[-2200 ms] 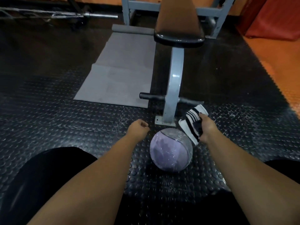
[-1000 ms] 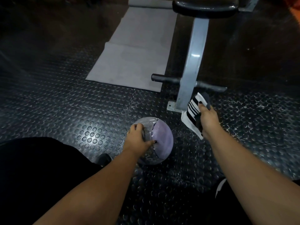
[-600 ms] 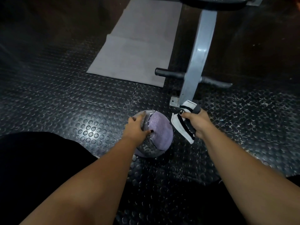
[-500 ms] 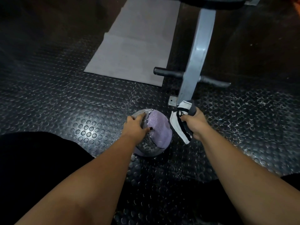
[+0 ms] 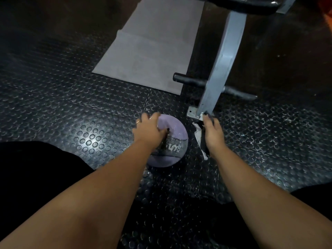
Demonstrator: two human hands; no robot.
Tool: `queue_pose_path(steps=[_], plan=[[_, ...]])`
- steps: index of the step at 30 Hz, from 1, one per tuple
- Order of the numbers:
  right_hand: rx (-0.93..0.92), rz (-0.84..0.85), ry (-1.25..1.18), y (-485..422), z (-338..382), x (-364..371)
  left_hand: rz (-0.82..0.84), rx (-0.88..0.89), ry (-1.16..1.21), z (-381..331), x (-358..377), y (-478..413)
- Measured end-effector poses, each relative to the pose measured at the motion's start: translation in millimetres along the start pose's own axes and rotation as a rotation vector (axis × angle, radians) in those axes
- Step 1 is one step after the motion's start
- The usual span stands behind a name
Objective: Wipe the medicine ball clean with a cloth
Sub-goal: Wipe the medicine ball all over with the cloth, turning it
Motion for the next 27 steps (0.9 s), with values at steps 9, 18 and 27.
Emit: queue_pose_path(steps=[9, 18, 27], plan=[[-0.200, -0.029, 0.258, -3.9, -12.0, 11.4, 0.203, 0.106, 0.021, 22.0, 10.4, 1.4], [-0.684, 0.086, 0.703, 18.3, 5.0, 65.1, 0.196, 0.078, -0.009, 14.3, 14.9, -0.3], [-0.708, 0.227, 0.935, 28.4, -32.7, 83.0, 0.192, 0.048, 0.058, 19.0, 12.0, -2.4]])
Point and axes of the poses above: each hand's wrist, its own y-axis away from the middle knuckle, its own x-axis out of the palm, z = x × y, the point moved 5 cm from there along -y, towards the middle knuckle, and after that the axes turned 5 degrees about x, right-handed, at the moved point
